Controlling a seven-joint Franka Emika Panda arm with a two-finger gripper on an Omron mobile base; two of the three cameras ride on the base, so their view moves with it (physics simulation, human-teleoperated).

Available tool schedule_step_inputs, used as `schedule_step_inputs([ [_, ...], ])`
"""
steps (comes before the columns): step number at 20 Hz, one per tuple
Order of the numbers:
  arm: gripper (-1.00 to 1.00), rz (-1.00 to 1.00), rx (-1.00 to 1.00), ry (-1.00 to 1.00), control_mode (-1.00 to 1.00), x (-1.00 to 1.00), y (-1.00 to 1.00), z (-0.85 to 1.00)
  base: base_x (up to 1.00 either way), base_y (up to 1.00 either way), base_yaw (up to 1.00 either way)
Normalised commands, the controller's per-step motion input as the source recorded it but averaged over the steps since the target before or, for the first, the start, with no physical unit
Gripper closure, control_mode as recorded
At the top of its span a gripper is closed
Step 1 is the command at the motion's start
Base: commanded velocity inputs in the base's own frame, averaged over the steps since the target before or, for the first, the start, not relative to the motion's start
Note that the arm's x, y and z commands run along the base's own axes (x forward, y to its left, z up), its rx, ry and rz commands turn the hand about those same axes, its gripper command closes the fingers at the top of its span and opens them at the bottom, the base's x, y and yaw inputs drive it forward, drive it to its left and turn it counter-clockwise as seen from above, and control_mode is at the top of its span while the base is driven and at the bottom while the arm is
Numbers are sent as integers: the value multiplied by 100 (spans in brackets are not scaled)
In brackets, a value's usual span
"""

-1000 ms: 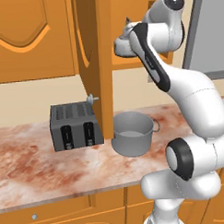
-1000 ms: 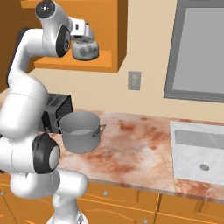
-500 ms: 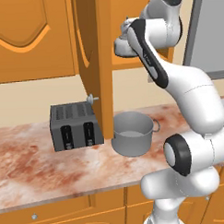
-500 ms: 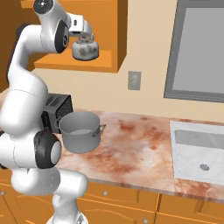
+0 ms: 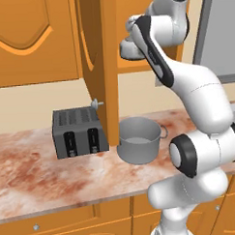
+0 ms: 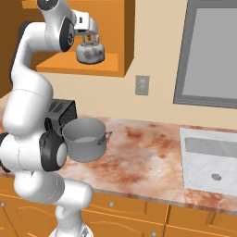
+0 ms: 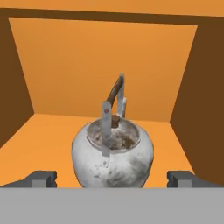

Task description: Pick the kettle from the cabinet and place it on a stove burner. Then pick the pot from the counter and place it on another stove burner. Finally, turn both burners on.

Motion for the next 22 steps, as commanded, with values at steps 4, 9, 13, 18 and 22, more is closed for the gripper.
schedule_step_inputs([
  [4,-100,0,-3,-18,-100,1,1,-1,0,0,0],
  [9,-100,0,-2,-16,-100,2,4,0,0,0,0],
  [13,-100,0,0,-3,-100,1,0,0,0,0,0],
  [18,-100,0,0,-1,-100,0,0,-5,0,0,0],
  [22,-100,0,0,-6,-100,0,0,-7,0,0,0],
])
